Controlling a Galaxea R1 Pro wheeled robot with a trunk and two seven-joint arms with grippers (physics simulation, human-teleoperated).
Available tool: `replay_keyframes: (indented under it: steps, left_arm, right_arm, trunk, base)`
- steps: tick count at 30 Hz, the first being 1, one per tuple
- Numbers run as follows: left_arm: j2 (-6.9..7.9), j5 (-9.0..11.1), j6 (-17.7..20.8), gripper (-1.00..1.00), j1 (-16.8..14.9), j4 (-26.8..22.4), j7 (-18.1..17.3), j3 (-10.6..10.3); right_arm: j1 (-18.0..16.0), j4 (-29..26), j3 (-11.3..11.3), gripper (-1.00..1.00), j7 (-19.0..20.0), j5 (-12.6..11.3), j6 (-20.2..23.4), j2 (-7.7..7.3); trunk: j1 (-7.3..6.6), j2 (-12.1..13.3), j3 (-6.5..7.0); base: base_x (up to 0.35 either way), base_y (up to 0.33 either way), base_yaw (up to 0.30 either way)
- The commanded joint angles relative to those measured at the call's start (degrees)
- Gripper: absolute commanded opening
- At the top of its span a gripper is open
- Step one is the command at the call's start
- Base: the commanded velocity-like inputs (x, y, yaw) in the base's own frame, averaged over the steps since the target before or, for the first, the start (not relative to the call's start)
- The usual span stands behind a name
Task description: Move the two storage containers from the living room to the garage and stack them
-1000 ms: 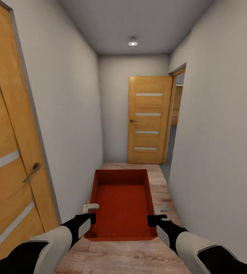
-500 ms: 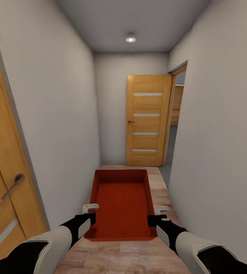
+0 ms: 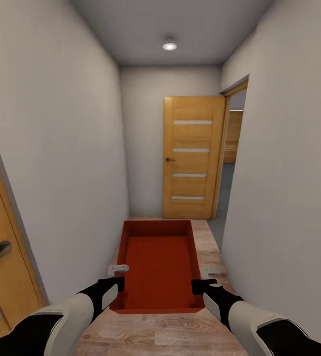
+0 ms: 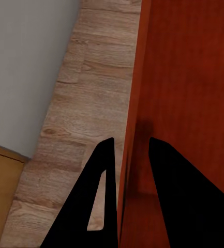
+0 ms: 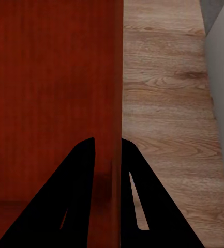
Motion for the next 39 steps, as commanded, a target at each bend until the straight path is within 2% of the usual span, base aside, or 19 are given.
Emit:
replay_keyframes:
  steps: [1, 15, 39]
  left_arm:
    - [2.52, -0.49, -1.56, -1.0, 0.01, -0.31, 3.89, 1.36]
    - [2.43, -0.58, -1.64, -1.0, 0.01, -0.31, 4.06, 1.36]
    - [2.52, -0.56, -1.56, -1.0, 0.01, -0.31, 3.97, 1.44]
  right_arm:
    - [-0.01, 0.1, -3.23, -1.0, -3.06, -0.84, -0.01, -0.01]
    - [-0.01, 0.09, -3.21, -1.0, -3.05, -0.84, -0.21, -0.01]
    - [-0.01, 0.1, -3.21, -1.0, -3.05, -0.84, -0.04, -0.01]
  trunk:
    - [0.03, -0.05, -0.02]
    - [0.03, -0.05, -0.02]
    - [0.03, -0.05, -0.02]
  base:
    - [0.077, 0.0, 0.0]
    - [0.045, 0.0, 0.0]
    - [0.309, 0.0, 0.0]
